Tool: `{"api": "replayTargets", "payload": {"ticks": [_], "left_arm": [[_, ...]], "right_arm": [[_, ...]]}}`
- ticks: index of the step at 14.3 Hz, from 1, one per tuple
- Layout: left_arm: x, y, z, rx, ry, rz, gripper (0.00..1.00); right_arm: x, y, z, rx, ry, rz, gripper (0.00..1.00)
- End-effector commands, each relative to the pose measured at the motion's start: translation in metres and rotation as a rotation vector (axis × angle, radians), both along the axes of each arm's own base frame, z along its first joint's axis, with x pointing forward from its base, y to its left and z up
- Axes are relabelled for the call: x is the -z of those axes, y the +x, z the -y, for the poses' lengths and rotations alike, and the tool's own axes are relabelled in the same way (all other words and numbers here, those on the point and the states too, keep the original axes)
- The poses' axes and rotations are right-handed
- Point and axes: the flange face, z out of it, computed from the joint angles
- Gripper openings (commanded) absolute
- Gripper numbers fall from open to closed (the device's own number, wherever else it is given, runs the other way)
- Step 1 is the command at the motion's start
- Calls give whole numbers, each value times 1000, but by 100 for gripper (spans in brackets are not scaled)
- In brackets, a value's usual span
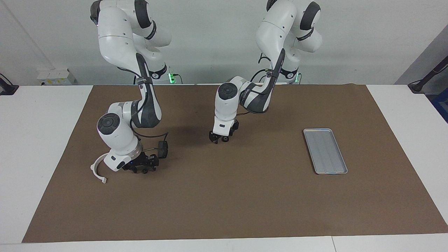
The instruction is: Pick bearing gear from pile to tray
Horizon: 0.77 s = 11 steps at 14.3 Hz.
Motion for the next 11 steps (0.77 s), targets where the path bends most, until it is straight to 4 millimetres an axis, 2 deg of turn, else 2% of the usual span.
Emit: {"api": "replayTargets", "payload": {"ticks": [1,6,7,11], "left_arm": [[-2,-7,-11,-13,15,-15,62],[-2,-4,-13,-13,14,-12,58],[-2,-3,-15,-15,15,-11,58],[-2,-3,-14,-17,12,-7,59]], "right_arm": [[-1,-4,-1,-21,5,1,60],[-1,-4,-1,-21,5,-4,4],[-3,-4,-1,-21,5,-2,0],[-9,-2,-2,-23,3,1,0]]}}
